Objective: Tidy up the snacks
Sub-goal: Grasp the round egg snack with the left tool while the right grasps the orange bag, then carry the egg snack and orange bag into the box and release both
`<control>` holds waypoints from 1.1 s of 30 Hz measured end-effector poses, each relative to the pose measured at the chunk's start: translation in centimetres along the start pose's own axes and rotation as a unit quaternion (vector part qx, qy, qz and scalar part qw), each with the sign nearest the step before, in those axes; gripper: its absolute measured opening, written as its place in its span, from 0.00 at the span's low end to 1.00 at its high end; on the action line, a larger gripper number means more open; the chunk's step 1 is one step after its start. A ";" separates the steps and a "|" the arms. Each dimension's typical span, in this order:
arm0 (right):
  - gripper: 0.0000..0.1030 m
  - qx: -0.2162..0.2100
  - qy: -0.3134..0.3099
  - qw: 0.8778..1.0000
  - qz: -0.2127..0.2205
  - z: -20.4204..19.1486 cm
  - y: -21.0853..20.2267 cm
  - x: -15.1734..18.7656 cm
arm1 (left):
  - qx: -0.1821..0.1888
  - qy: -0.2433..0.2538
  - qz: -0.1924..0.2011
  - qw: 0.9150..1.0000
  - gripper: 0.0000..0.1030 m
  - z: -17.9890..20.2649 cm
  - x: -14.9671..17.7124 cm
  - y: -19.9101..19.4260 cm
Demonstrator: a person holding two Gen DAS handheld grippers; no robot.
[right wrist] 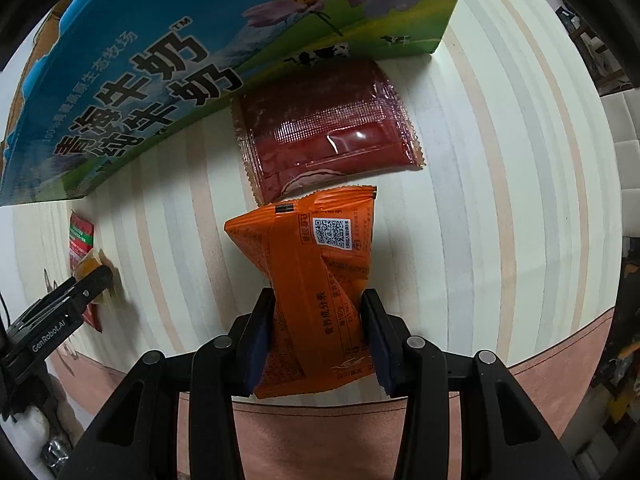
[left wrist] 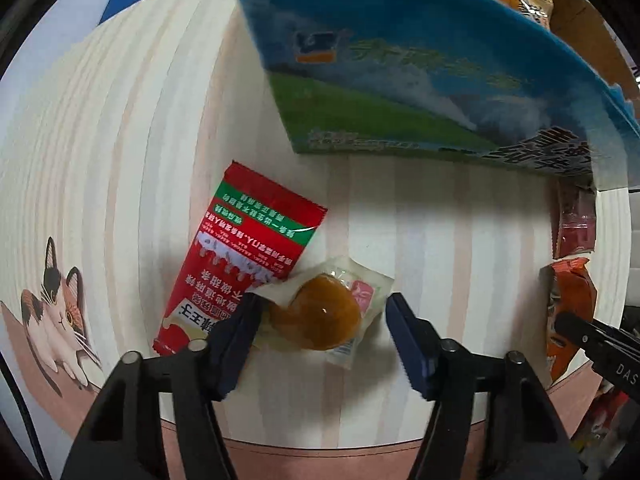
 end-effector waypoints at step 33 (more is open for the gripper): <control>0.44 -0.098 -0.027 0.991 0.092 0.9 -13.5 1.2 | 0.142 0.004 0.097 0.985 0.41 13.0 2.5 -14.2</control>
Point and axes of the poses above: each gripper's, at about its wrist camera, not at the fingertips, and y roughly the way its jaws point, z to its right, x to its underside, the point moved 5 cm from there along y, roughly the way its jaws point, and after that the axes turned 14 degrees about x, right-handed, at the moved point
